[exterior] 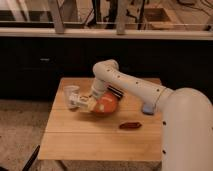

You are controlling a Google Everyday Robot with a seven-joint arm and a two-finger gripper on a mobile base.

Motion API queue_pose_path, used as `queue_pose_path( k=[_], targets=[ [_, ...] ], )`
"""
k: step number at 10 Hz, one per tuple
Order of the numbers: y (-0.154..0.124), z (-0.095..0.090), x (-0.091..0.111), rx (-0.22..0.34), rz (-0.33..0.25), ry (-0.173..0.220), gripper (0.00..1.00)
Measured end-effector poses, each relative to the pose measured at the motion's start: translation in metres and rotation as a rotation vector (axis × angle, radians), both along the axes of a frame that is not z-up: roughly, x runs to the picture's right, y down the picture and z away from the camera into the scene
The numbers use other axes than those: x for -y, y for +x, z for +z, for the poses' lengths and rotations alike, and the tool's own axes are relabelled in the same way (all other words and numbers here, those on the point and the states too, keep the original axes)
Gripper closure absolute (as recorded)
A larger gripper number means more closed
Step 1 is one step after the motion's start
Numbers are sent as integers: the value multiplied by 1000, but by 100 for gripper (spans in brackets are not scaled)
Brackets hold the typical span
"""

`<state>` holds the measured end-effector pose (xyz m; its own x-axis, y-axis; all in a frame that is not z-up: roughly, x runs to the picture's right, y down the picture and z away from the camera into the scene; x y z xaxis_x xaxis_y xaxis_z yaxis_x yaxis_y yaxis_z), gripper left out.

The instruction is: Place the bottle in the ceramic bowl

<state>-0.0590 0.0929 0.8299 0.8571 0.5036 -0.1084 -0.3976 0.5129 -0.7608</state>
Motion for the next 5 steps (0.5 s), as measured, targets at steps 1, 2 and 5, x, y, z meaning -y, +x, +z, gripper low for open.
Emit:
queue_pose_path(
  k=[1, 2, 5],
  targets=[
    [14, 4, 3, -8, 19, -10, 99],
    [24, 7, 6, -15, 33, -18, 99],
    [36, 10, 9, -29, 70, -40, 99]
  ],
)
